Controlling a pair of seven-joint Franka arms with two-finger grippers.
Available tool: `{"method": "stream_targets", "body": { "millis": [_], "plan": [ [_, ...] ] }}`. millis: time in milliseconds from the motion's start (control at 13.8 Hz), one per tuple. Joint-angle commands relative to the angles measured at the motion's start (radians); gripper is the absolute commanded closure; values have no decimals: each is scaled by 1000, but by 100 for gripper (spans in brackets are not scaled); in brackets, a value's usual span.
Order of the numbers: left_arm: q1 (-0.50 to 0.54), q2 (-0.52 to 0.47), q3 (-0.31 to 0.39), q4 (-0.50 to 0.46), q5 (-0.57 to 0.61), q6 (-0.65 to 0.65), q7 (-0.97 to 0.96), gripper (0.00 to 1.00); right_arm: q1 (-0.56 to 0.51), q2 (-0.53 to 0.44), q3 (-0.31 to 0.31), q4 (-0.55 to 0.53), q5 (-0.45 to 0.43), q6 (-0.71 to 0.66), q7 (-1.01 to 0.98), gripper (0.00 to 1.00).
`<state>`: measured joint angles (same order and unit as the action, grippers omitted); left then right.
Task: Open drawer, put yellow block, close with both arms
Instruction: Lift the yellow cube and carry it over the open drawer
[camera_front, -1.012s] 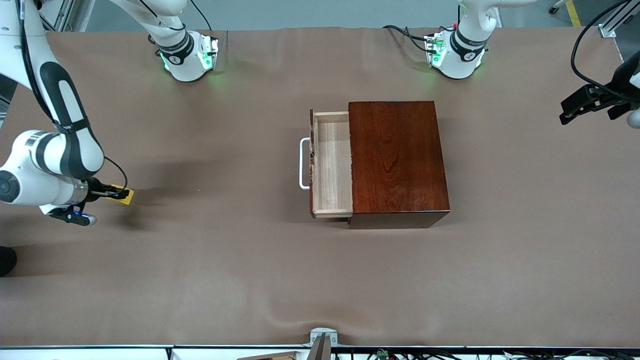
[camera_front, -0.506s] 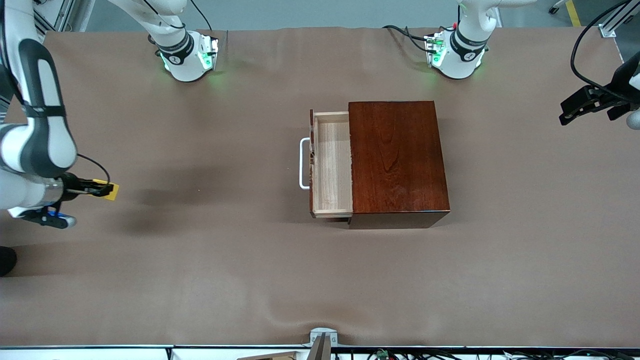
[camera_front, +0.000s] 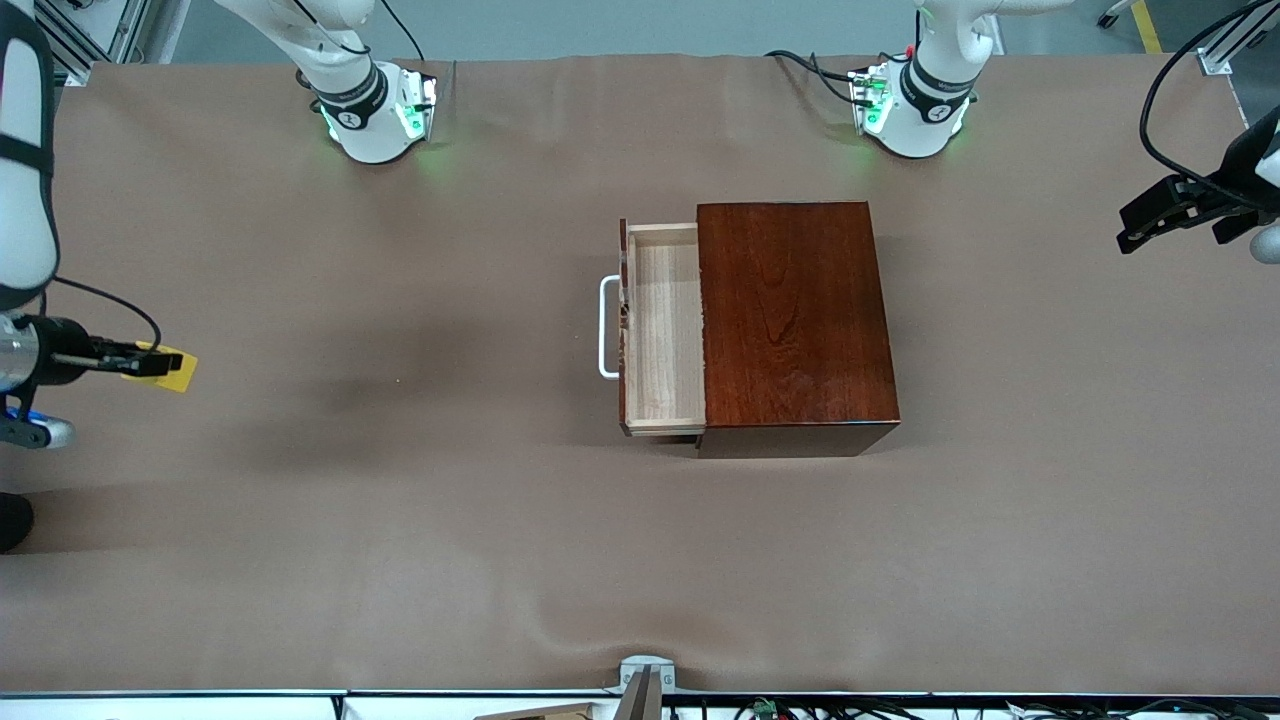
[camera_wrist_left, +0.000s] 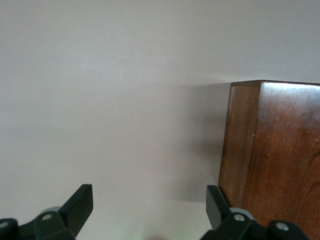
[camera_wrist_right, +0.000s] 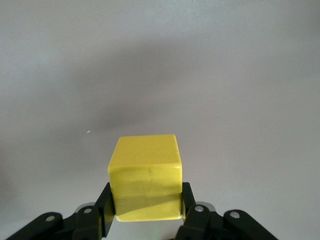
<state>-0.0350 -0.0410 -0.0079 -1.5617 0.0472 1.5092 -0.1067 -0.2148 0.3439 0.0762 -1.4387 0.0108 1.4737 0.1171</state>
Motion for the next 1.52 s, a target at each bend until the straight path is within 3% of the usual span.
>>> {"method": "stream_targets", "body": {
  "millis": [0,578,867,1446],
  "plan": [
    [18,-2,-11,-6,-17,13,21,0,35,-69,2,-9,18,-47,100,100],
    [18,0,-11,-6,-15,20,22,0,167,-100,1,18,115,-96,484,100],
    [21,-2,-9,-3,-15,22,22,0,228,-95,-4,18,211,-84,606,100],
    [20,0,-11,-3,-17,25,22,0,423,-85,-4,18,215,22,1047,100]
  ]
}}
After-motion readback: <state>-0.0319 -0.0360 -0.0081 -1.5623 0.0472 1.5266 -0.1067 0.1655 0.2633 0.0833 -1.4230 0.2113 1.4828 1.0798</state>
